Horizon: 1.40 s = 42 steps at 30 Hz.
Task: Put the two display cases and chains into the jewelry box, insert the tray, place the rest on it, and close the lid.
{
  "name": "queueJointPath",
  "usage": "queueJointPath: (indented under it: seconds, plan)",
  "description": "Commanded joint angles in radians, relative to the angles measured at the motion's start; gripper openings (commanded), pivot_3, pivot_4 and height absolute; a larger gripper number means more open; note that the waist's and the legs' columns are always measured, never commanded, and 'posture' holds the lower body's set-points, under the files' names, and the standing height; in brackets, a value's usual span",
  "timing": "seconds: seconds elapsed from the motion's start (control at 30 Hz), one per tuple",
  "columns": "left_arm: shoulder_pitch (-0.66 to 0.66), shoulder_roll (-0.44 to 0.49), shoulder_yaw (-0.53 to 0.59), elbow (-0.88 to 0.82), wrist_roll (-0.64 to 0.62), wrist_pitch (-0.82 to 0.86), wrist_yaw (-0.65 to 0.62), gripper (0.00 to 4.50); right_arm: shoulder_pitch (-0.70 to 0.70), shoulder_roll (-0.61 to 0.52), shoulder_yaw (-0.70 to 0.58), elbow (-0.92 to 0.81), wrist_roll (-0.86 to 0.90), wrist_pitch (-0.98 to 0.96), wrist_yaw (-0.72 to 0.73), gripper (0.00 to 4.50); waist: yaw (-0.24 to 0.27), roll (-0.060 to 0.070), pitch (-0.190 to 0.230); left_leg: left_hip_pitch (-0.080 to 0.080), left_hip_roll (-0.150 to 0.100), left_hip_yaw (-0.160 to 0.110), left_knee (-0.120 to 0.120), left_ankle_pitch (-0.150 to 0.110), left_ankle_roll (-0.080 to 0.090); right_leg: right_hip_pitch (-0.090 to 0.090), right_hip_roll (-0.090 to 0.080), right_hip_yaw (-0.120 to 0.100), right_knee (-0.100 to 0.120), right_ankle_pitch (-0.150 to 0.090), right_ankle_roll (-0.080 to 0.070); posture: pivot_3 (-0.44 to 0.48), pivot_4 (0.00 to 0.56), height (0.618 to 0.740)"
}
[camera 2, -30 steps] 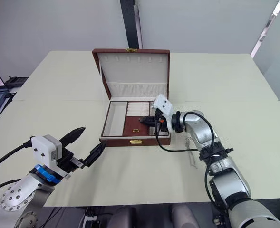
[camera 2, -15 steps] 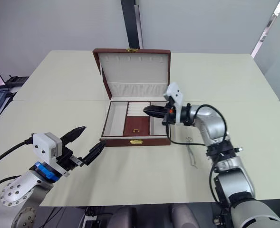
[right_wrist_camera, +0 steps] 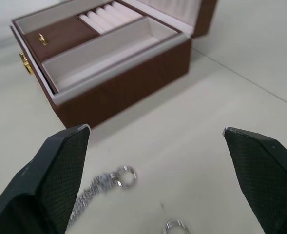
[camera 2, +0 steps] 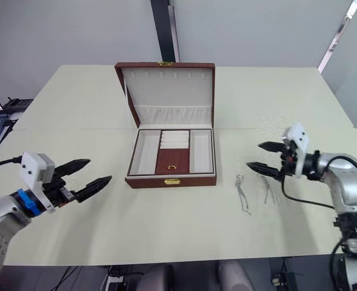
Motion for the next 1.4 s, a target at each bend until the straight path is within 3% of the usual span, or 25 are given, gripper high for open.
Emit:
queueJointPath:
  seconds: [0.03,0.4,0.9,1.17,1.4]
  plan:
    - [-0.018,0.03,0.036,0.072,0.026,-0.046,-0.041,4.5,0.054,-0.029,-0.072,-0.009,0.001,-0.051,-0.024,4.46,-0.003,0.0,0.0,0.0,0.0,0.0,0.0,0.0,0.0,0.0,0.0,0.0,0.0,0.0,0.0,0.0,0.15,0.74]
    - [-0.069,0.086,0.079,0.324,0.103,-0.163,-0.104,4.5,0.167,-0.037,-0.14,0.147,-0.043,-0.179,-0.113,4.46,-0.003,0.0,0.0,0.001,0.0,0.003,0.001,0.0,0.0,0.0,0.0,0.002,0.0,0.001,0.001,0.0,0.15,0.74]
    - [-0.043,0.064,0.089,0.319,0.108,-0.18,-0.089,4.5,0.147,-0.031,-0.125,0.191,-0.046,-0.201,-0.117,4.46,-0.001,0.0,0.0,0.0,0.0,0.002,0.0,0.0,0.0,0.0,0.0,0.002,0.0,0.001,0.002,0.0,0.15,0.74]
    - [-0.056,0.042,0.021,0.196,0.068,-0.135,-0.128,4.5,0.18,0.003,-0.157,0.065,0.014,-0.121,-0.167,4.46,0.0,0.0,0.0,0.0,0.0,0.002,0.001,0.0,0.0,0.0,0.0,0.002,0.0,0.001,0.002,0.0,0.15,0.74]
    - [-0.089,0.005,-0.137,0.003,0.041,-0.11,-0.204,4.5,0.251,0.116,-0.134,-0.242,0.076,0.029,-0.34,4.46,0.006,0.0,0.0,0.0,0.0,0.002,0.001,0.0,0.0,0.001,0.0,0.001,0.001,0.001,0.002,0.0,0.15,0.74]
